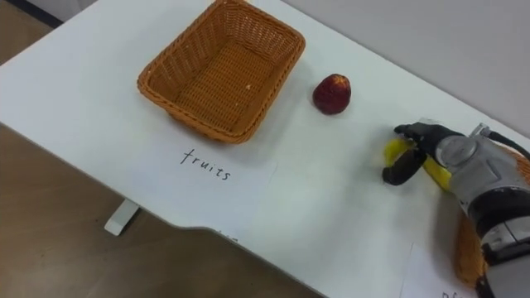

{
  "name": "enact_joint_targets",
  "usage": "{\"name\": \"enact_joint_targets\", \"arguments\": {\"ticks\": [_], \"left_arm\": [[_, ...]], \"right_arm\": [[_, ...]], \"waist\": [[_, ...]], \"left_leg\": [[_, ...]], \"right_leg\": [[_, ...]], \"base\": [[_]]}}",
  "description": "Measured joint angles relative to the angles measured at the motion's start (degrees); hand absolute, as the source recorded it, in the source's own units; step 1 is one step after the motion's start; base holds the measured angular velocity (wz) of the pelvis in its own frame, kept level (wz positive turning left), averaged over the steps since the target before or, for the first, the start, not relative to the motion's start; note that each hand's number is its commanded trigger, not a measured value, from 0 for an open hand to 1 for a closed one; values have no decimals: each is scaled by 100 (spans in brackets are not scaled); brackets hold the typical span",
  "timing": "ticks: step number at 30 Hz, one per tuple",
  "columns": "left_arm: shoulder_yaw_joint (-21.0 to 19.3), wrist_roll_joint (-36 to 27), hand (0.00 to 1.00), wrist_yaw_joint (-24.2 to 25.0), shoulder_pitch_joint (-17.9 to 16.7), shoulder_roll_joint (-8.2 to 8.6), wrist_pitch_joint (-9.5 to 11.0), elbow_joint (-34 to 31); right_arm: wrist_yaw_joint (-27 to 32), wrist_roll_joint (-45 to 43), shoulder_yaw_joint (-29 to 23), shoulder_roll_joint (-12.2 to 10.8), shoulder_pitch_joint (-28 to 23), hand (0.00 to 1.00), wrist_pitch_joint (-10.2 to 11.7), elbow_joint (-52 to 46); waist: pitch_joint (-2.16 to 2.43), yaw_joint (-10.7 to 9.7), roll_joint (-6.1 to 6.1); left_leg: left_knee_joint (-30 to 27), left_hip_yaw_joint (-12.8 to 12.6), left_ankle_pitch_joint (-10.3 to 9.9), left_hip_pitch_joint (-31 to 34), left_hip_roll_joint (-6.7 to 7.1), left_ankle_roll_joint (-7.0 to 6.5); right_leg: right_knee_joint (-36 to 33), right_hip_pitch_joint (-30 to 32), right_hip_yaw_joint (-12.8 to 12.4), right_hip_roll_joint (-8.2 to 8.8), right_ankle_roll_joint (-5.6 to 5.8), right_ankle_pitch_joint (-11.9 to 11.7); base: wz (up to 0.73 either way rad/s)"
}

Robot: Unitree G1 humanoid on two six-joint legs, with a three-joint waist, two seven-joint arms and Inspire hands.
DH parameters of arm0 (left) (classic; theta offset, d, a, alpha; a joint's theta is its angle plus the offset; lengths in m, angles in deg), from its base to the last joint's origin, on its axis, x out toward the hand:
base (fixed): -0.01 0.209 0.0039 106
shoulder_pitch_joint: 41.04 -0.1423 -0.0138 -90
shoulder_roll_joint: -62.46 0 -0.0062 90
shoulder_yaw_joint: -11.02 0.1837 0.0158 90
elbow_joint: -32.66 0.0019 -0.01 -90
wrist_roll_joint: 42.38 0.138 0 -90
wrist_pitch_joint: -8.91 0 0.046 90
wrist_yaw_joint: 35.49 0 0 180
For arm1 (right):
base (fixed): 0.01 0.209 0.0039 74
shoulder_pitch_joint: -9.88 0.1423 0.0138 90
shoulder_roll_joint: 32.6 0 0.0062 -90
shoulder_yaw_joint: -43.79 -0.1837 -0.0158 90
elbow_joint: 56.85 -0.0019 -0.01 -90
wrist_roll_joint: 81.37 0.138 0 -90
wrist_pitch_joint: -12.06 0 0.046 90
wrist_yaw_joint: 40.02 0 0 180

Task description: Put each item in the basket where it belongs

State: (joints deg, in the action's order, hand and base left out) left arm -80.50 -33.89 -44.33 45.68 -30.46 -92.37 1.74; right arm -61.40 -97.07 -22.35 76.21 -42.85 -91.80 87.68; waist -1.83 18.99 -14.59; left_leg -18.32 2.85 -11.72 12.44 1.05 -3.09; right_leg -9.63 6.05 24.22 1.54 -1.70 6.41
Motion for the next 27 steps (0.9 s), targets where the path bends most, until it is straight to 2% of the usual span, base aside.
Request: {"name": "enact_joint_targets", "arguments": {"ticks": [6,27], "left_arm": [[126,-2,0,65,-5,-4,1,1],[114,-62,0,50,-23,-4,5,-12]], "right_arm": [[-35,0,0,20,1,0,2,92],[25,-72,-2,23,-2,0,1,7]], "waist": [[0,31,3],[17,35,25]], "left_leg": [[-16,37,1,6,10,1],[-21,-2,2,0,3,0]], "right_leg": [[-3,-5,13,1,0,-1],[-7,-6,-43,0,-3,-6]], "base": [[2],[0]]}}
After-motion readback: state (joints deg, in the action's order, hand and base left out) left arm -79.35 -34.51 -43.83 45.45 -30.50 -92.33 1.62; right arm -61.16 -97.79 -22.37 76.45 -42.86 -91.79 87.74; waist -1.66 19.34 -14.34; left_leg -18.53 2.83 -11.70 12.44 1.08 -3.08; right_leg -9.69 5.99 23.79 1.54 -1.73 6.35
